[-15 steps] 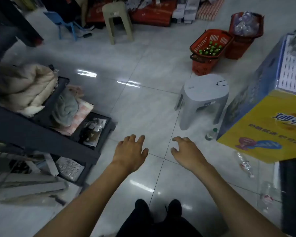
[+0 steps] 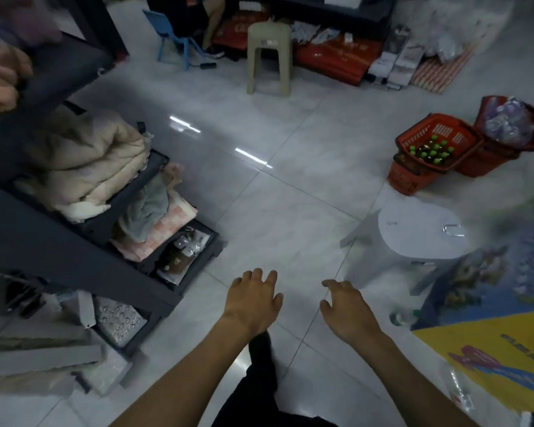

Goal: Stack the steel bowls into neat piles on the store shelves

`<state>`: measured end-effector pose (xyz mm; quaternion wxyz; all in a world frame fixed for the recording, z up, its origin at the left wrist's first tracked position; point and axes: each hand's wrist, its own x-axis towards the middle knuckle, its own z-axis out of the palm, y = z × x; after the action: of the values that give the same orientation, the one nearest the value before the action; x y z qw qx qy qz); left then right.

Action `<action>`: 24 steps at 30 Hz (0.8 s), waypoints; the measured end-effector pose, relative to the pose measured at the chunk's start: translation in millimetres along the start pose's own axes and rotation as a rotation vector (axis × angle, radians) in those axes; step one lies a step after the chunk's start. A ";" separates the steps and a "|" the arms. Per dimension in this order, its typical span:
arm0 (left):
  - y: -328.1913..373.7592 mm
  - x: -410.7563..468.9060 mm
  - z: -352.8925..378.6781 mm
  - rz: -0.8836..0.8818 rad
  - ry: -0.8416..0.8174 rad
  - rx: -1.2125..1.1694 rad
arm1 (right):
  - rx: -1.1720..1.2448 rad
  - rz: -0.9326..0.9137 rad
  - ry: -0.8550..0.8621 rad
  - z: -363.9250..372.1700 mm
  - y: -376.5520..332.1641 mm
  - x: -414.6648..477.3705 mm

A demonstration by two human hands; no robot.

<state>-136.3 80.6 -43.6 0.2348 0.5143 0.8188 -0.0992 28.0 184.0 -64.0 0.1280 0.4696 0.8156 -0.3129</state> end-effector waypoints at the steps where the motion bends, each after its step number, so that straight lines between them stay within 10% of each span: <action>1: -7.3 11.6 -7.5 -0.003 -0.011 -0.001 | -0.006 0.005 -0.010 -5.2 -7.0 14.8; 24: -10.4 346.8 -199.8 0.079 -0.033 0.076 | 0.200 0.076 0.038 -198.3 -4.7 317.9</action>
<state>-327.1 432.5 -39.3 0.2322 0.5531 0.7896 -0.1292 -126.4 525.4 -69.0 0.0767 0.5166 0.7642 -0.3784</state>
